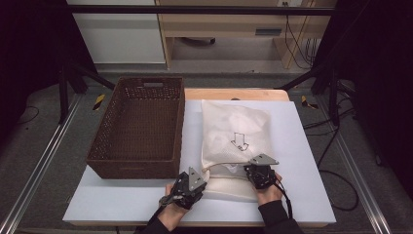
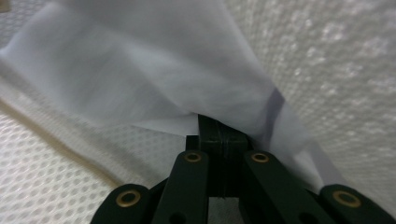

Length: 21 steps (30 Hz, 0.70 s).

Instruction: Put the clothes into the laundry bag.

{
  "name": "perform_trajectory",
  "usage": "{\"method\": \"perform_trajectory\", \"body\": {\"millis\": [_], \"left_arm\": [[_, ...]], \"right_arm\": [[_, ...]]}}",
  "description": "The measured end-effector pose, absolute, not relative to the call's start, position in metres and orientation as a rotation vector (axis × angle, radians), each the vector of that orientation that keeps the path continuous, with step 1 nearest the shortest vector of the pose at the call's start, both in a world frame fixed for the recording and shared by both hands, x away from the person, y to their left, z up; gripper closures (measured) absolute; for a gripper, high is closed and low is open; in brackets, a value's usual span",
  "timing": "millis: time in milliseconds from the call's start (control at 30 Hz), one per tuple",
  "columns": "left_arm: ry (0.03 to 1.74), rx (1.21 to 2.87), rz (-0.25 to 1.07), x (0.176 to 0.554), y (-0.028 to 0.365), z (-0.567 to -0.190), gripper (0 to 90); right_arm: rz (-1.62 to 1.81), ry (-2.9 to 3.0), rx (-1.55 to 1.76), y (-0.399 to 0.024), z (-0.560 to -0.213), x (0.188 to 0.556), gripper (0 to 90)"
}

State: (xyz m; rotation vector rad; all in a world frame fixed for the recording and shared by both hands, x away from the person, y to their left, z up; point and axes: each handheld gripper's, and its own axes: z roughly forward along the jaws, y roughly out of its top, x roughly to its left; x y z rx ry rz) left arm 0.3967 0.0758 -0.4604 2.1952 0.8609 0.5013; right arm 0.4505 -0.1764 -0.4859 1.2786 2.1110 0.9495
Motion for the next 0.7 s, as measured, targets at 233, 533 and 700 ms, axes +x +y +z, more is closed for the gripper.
{"method": "perform_trajectory", "body": {"millis": [233,533,700], "left_arm": [[0.902,2.152,0.511,0.397,0.089,-0.457,73.6],[0.966,2.049,0.512,0.396,0.120,-0.446,42.8],[0.945,2.028,0.503,0.393,0.126,-0.442,38.6]], "right_arm": [[1.029,2.187,1.219,-0.181,-0.478,0.437,85.0],[1.411,2.080,1.049,-0.203,-0.431,0.393,76.2],[1.462,1.977,1.066,-0.215,-0.417,0.388,67.1]]}}
